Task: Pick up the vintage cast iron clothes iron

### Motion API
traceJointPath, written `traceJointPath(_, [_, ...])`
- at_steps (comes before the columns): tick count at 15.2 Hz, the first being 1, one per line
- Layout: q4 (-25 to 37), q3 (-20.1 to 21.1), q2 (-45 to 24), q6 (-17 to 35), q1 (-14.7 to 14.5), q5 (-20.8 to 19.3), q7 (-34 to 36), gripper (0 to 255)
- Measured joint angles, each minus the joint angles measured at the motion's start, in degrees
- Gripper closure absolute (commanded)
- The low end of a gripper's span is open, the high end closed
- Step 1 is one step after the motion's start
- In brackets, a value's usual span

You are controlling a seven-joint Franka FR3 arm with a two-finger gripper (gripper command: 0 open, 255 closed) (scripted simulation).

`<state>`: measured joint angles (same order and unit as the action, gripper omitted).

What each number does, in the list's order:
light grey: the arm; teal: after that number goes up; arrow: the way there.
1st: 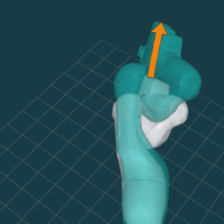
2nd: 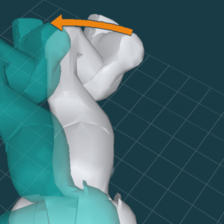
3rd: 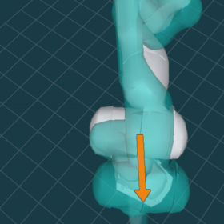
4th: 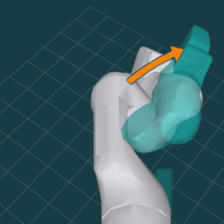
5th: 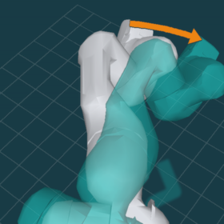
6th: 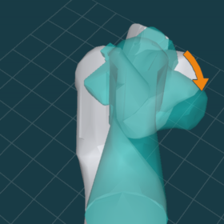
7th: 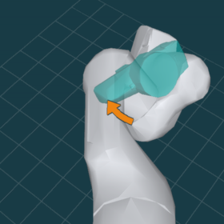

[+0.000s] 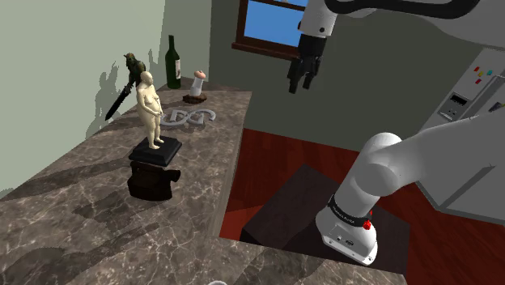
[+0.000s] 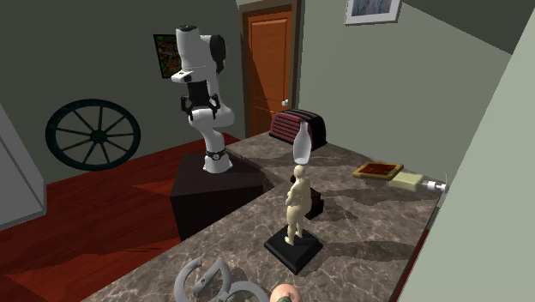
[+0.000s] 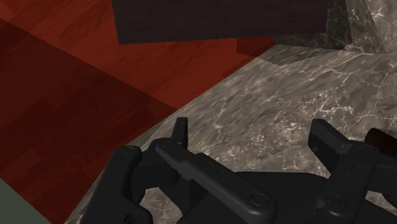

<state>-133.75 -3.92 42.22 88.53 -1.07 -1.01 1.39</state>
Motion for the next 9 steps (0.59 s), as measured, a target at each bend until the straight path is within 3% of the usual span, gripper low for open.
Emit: traceJointPath(9, [-2.03,6.02,-6.75,8.9,-3.32,3.73,5.26,0])
